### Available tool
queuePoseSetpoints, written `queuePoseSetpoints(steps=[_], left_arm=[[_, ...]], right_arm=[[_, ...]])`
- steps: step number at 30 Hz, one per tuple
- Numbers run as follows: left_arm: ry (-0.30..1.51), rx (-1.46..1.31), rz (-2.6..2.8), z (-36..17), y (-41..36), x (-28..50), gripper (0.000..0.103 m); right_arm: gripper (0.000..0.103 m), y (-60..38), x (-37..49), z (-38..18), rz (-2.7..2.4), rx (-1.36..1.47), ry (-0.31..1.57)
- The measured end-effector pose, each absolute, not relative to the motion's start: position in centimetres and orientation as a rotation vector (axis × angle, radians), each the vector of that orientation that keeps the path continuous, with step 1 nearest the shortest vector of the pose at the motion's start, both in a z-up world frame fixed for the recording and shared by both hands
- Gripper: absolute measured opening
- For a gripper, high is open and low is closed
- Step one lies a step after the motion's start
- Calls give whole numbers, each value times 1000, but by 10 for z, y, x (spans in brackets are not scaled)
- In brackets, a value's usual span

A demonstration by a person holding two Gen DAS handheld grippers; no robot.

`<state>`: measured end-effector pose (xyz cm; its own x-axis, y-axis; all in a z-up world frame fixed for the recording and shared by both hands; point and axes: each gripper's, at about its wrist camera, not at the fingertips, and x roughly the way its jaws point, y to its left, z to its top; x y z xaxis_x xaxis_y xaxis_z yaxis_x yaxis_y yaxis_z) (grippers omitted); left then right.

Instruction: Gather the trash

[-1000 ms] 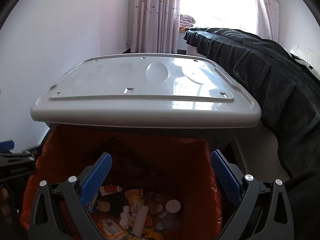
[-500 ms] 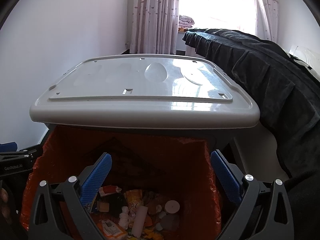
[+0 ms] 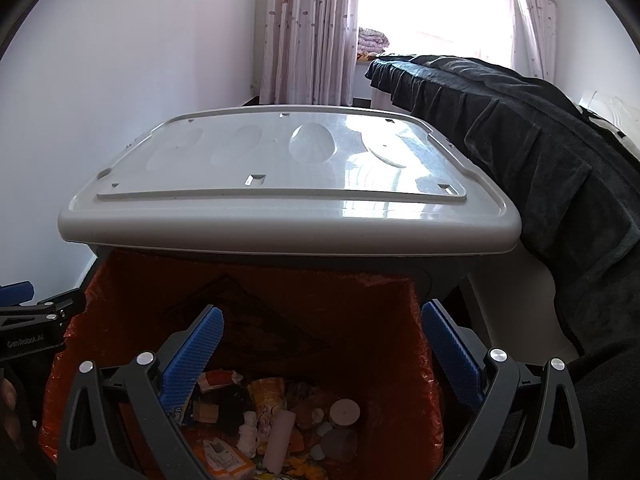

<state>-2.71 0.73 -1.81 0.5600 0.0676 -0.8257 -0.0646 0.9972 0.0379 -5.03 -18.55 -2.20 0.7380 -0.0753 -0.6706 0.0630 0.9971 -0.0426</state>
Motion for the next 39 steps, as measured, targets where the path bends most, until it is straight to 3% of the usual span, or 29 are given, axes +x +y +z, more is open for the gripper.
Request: queuePoseSetpoints(steps=[39], left_arm=[[912,9,58,-10,4,-34,95]], right_arm=[[98,-191,-38,-35,-91,2,815]])
